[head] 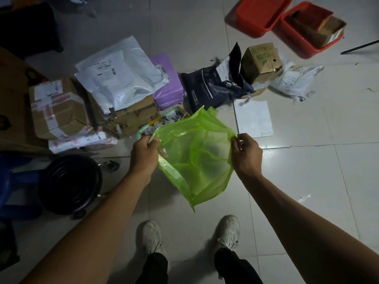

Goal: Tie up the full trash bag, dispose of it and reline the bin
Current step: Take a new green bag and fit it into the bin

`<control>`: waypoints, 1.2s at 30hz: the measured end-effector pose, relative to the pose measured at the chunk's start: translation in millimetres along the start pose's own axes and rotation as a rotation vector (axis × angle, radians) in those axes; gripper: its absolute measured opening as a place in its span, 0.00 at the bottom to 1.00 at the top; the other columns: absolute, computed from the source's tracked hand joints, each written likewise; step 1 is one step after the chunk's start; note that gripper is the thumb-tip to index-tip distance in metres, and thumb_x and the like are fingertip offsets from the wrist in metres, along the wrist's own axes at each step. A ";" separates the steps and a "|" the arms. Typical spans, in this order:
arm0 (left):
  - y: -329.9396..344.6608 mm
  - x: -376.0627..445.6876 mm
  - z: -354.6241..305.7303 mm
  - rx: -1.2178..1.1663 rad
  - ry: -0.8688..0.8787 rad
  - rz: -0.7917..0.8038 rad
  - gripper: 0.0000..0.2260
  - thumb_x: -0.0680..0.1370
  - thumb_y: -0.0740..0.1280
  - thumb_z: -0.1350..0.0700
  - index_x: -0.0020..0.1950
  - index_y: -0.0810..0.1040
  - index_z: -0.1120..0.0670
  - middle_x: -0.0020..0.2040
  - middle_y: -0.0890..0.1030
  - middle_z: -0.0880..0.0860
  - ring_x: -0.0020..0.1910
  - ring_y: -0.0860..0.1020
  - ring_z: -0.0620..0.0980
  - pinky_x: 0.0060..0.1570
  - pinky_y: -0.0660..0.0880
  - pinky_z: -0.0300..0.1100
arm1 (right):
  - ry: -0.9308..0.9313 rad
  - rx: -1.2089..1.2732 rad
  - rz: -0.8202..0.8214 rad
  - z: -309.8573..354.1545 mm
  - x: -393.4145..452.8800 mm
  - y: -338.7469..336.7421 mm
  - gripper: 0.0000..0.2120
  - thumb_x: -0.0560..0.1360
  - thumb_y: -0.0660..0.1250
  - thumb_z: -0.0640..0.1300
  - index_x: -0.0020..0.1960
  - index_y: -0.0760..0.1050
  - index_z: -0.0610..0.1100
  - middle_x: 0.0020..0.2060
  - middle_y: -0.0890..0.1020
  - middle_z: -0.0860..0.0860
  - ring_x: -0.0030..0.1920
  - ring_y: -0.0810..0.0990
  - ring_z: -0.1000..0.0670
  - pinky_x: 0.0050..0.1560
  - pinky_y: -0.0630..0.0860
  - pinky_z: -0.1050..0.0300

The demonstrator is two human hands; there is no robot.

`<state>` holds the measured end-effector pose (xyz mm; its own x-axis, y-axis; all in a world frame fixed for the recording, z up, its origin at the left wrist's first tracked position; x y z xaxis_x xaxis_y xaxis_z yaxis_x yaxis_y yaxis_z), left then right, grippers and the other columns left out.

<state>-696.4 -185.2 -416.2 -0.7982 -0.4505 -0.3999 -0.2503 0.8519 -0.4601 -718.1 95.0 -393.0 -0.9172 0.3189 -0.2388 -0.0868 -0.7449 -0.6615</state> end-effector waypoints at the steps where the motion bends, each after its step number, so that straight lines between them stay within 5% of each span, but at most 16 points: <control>1: 5.0 5.1 7.1 0.003 -0.003 0.005 0.09 0.73 0.61 0.45 0.40 0.80 0.45 0.38 0.82 0.58 0.40 0.82 0.63 0.41 0.79 0.58 | 0.006 -0.021 -0.005 -7.1 3.8 4.9 0.08 0.79 0.63 0.44 0.49 0.79 0.42 0.39 0.80 0.47 0.38 0.74 0.47 0.40 0.65 0.58; 4: 19.3 22.0 29.1 0.014 -0.001 -0.015 0.08 0.73 0.61 0.44 0.40 0.80 0.40 0.38 0.83 0.56 0.40 0.82 0.62 0.42 0.79 0.59 | 0.037 -0.054 -0.034 -29.8 16.3 18.0 0.09 0.78 0.62 0.44 0.52 0.79 0.43 0.42 0.84 0.45 0.40 0.77 0.46 0.41 0.67 0.59; 10: 53.2 61.2 73.7 -0.013 0.032 -0.006 0.17 0.70 0.61 0.43 0.43 0.80 0.55 0.39 0.82 0.61 0.40 0.82 0.63 0.44 0.79 0.62 | 0.036 -0.070 -0.060 -77.6 39.0 50.7 0.10 0.77 0.62 0.44 0.53 0.79 0.44 0.43 0.85 0.45 0.37 0.76 0.48 0.38 0.66 0.60; 13: 72.3 77.3 89.6 -0.008 0.092 -0.009 0.19 0.71 0.60 0.43 0.42 0.79 0.59 0.38 0.81 0.62 0.38 0.80 0.62 0.40 0.78 0.57 | 0.005 -0.097 -0.060 -100.1 48.6 71.1 0.10 0.77 0.62 0.45 0.53 0.79 0.45 0.43 0.85 0.46 0.38 0.75 0.48 0.37 0.65 0.60; 18: 96.7 99.6 128.4 -0.021 0.146 -0.011 0.15 0.75 0.61 0.47 0.42 0.79 0.57 0.33 0.77 0.52 0.33 0.74 0.52 0.37 0.69 0.45 | -0.017 -0.090 -0.094 -137.3 64.9 93.7 0.10 0.75 0.62 0.47 0.51 0.80 0.46 0.34 0.83 0.50 0.32 0.79 0.51 0.33 0.67 0.61; 26: 128.3 142.4 163.1 -0.191 0.073 0.042 0.12 0.71 0.63 0.45 0.43 0.82 0.52 0.41 0.84 0.55 0.44 0.82 0.59 0.47 0.79 0.56 | -0.068 -0.101 -0.189 -184.2 101.0 122.9 0.12 0.72 0.63 0.48 0.50 0.81 0.46 0.35 0.82 0.50 0.41 0.80 0.44 0.40 0.70 0.56; 32: 140.0 156.8 160.2 -0.306 0.083 0.110 0.09 0.77 0.66 0.53 0.40 0.83 0.52 0.31 0.82 0.50 0.26 0.80 0.46 0.26 0.74 0.37 | -0.088 -0.130 -0.193 -186.4 117.8 135.5 0.12 0.71 0.65 0.47 0.52 0.80 0.47 0.46 0.84 0.44 0.46 0.80 0.42 0.44 0.74 0.54; 36: 142.3 141.3 148.8 -0.286 0.154 0.137 0.10 0.74 0.70 0.47 0.45 0.83 0.53 0.34 0.84 0.50 0.31 0.82 0.48 0.30 0.76 0.39 | -0.160 -0.174 -0.189 -178.4 109.1 139.5 0.11 0.72 0.66 0.46 0.53 0.80 0.47 0.48 0.84 0.43 0.47 0.80 0.40 0.46 0.77 0.51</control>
<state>-763.2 -167.4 -656.1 -0.9026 -0.3002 -0.3085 -0.2616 0.9517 -0.1607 -760.9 130.4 -638.2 -0.9420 0.3356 0.0061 -0.2066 -0.5655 -0.7984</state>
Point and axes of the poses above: each hand's wrist, its own x-axis towards the middle knuckle, its own y-axis out of the palm, z = x × y, the point moved 3 cm from there along x, towards the middle knuckle
